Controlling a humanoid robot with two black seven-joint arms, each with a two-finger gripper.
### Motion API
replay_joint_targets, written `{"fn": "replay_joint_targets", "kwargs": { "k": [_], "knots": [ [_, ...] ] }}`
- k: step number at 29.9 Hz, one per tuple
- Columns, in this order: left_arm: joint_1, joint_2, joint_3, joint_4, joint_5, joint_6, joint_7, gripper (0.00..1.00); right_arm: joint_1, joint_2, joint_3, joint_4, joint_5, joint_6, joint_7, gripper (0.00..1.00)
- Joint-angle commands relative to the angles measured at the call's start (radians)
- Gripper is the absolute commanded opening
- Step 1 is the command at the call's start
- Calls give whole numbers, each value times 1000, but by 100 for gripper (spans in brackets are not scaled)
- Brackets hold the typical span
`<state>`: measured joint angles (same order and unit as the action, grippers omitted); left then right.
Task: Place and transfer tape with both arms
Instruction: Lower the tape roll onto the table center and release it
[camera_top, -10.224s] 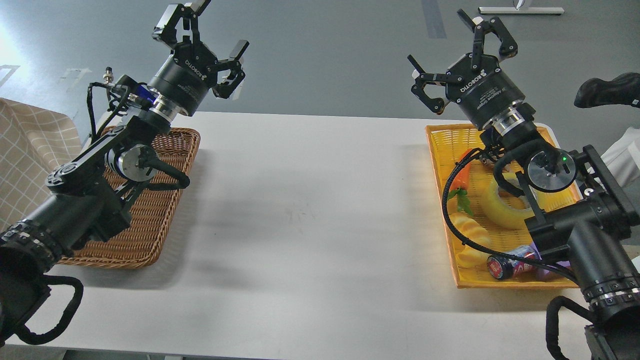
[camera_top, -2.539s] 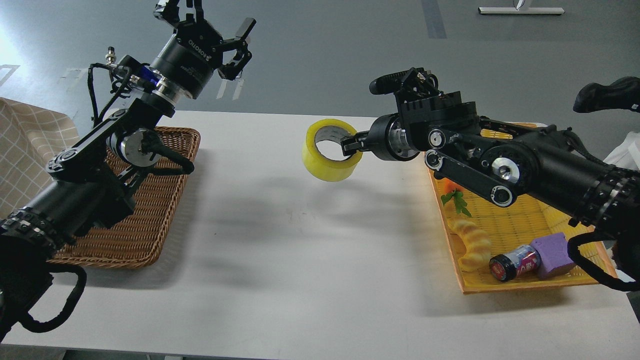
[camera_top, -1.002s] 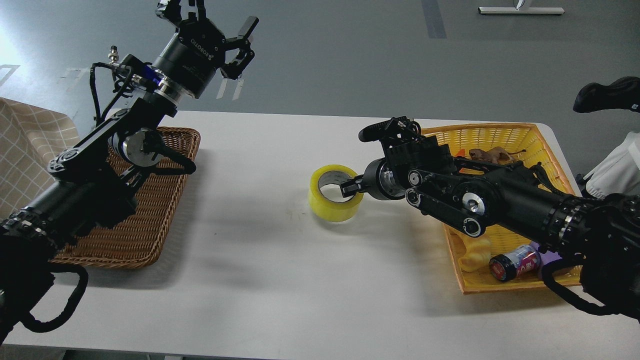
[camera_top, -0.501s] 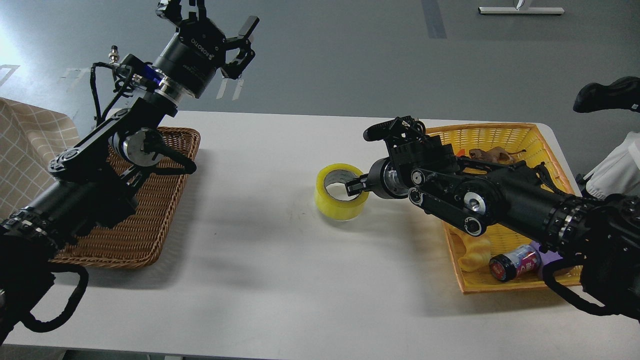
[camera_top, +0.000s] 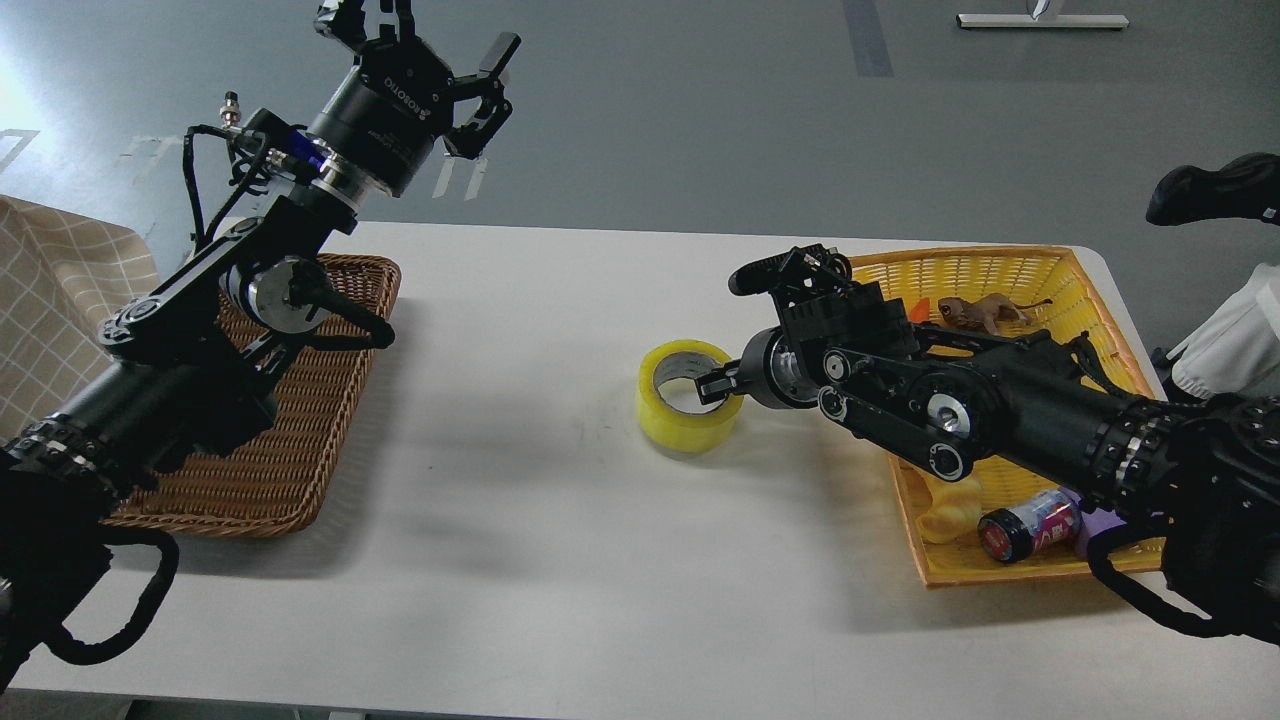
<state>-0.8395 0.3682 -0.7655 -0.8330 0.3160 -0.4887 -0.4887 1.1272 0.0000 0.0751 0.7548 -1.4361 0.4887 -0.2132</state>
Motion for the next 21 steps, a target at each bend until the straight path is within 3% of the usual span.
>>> {"fn": "replay_joint_targets", "kwargs": {
  "k": [1, 6, 9, 10, 12, 21],
  "knots": [
    [0, 0, 0, 0, 0, 0, 0, 98, -4, 0, 0, 0, 0, 0, 0, 1],
    [0, 0, 0, 0, 0, 0, 0, 98, -6, 0, 2, 0, 0, 0, 0, 11],
    [2, 0, 0, 0, 0, 0, 0, 98, -6, 0, 6, 0, 2, 0, 0, 47],
    [2, 0, 2, 0, 0, 0, 0, 98, -9, 0, 11, 0, 3, 0, 0, 74],
    [2, 0, 2, 0, 0, 0, 0, 98, -15, 0, 11, 0, 5, 0, 0, 95],
    [2, 0, 5, 0, 0, 0, 0, 98, -1, 0, 12, 8, 13, 0, 0, 99]
  ]
}}
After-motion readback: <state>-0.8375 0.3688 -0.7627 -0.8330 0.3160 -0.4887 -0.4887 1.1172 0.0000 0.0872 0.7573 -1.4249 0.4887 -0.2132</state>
